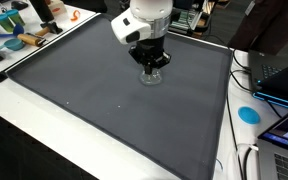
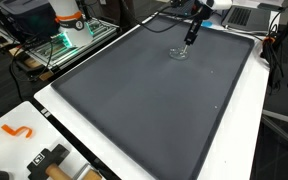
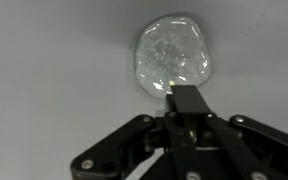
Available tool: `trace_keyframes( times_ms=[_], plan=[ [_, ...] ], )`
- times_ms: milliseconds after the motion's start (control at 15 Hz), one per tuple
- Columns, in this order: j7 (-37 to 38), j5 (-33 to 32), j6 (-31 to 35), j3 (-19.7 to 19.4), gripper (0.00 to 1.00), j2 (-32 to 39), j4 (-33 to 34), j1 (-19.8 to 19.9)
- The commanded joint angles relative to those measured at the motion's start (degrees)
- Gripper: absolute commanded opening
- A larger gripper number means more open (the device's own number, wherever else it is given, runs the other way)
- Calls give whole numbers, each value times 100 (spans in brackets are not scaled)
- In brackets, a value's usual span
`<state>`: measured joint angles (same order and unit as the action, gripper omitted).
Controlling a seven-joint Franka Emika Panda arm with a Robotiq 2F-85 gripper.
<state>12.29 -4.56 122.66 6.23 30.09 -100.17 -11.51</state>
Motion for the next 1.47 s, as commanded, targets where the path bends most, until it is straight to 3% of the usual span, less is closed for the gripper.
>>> trace_keyframes(
  times_ms=[0, 1400],
  plan=[
    [25, 115, -194, -57, 3, 159, 134, -43],
    [87, 161, -343, -56, 3, -311, 53, -48]
  ],
)
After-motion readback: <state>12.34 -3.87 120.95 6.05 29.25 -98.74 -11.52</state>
